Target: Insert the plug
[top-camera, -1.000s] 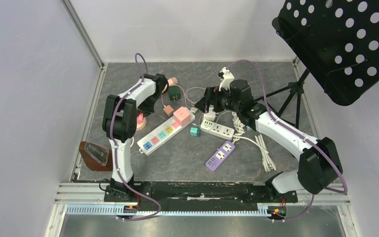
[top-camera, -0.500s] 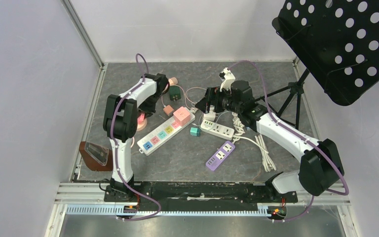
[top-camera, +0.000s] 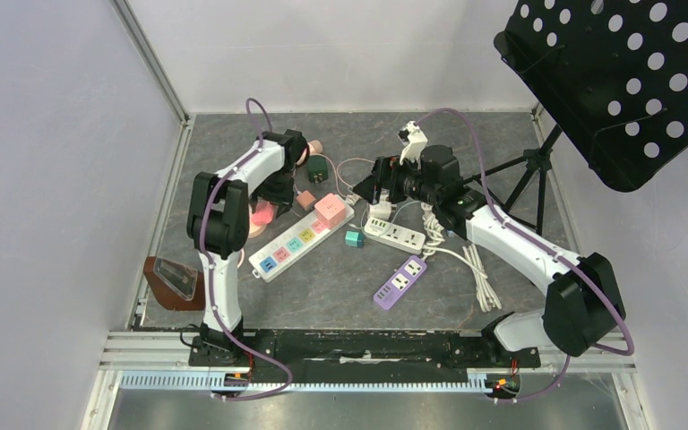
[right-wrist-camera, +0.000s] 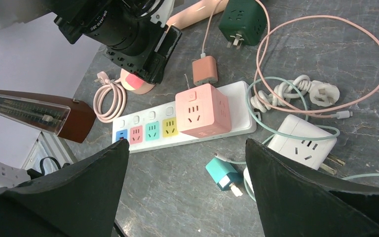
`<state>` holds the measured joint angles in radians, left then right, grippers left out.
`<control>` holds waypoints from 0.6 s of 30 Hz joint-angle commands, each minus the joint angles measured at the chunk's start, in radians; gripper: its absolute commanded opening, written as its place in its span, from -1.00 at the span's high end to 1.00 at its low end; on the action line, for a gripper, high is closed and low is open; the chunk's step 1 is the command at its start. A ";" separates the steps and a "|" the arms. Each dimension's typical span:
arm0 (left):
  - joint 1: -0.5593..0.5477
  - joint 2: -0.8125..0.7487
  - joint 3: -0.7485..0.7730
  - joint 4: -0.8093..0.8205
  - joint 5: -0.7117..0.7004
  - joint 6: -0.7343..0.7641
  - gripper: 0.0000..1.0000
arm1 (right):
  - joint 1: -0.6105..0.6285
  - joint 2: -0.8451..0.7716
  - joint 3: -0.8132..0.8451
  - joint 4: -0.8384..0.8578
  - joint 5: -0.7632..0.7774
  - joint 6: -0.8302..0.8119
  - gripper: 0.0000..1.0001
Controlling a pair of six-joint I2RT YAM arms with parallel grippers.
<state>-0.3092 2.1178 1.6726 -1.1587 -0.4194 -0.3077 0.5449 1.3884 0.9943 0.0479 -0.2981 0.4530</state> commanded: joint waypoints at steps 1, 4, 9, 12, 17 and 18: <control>0.011 -0.074 0.030 0.019 0.046 -0.003 -0.42 | -0.003 0.001 0.017 0.059 -0.028 0.006 -0.81; 0.021 -0.106 0.017 0.014 0.074 0.008 -0.45 | 0.010 0.014 0.028 0.070 -0.030 0.003 -0.84; 0.051 -0.185 0.003 0.027 0.112 0.025 -0.53 | 0.075 0.080 0.091 0.057 -0.016 -0.029 -0.92; 0.089 -0.236 -0.002 0.052 0.150 0.026 -0.54 | 0.128 0.155 0.154 0.045 -0.004 -0.031 -0.96; 0.198 -0.331 -0.119 0.178 0.342 -0.036 -0.53 | 0.189 0.331 0.328 0.051 -0.033 0.064 -0.96; 0.225 -0.355 -0.160 0.217 0.389 -0.053 -0.51 | 0.196 0.367 0.357 0.063 -0.044 0.099 -0.96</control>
<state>-0.1677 1.8526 1.6199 -1.0744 -0.2150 -0.3077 0.7109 1.6466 1.2095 0.0681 -0.3183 0.4625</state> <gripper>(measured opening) 0.766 0.979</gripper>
